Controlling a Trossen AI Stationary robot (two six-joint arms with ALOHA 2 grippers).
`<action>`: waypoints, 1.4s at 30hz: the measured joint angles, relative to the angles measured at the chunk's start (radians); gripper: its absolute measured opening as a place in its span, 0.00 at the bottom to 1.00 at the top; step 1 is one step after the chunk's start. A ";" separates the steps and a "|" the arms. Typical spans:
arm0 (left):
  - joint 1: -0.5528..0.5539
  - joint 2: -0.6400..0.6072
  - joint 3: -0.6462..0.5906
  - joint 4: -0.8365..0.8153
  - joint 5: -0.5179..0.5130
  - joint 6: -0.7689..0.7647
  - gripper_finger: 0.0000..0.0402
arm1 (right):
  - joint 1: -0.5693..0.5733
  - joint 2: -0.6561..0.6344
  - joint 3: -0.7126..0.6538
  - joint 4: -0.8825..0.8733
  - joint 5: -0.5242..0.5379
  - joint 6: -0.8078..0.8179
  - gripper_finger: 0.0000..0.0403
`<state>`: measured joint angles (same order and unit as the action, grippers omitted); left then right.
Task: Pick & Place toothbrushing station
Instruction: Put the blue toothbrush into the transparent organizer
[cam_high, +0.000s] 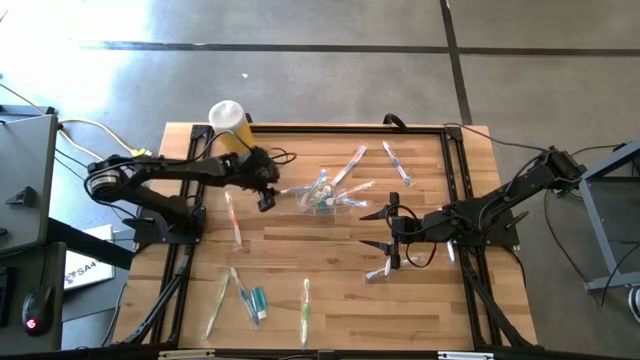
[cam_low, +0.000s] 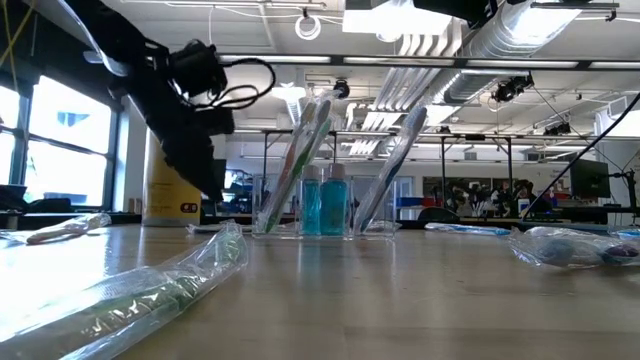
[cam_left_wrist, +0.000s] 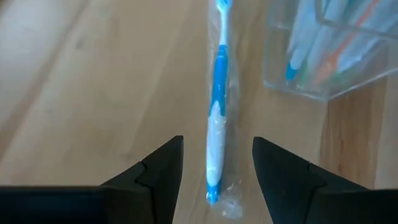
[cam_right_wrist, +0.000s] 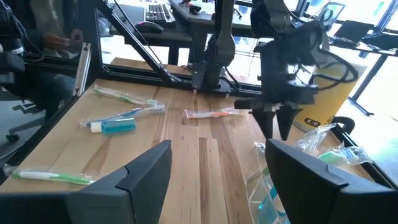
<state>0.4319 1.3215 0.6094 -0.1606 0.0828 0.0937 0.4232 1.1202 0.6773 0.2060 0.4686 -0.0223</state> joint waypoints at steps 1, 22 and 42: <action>0.006 0.016 0.000 0.013 0.023 0.015 0.46 | 0.000 0.000 0.000 0.000 0.000 0.000 0.62; -0.005 0.272 0.006 0.068 -0.019 0.052 0.41 | -0.008 0.000 0.000 -0.065 0.000 0.029 0.62; -0.185 0.048 0.002 -0.159 -0.460 -0.109 0.03 | -0.036 0.000 0.000 -0.060 0.000 0.052 0.62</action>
<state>0.2467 1.3696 0.6111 -0.3197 -0.3770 -0.0157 0.3868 1.1202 0.6773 0.1457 0.4683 0.0299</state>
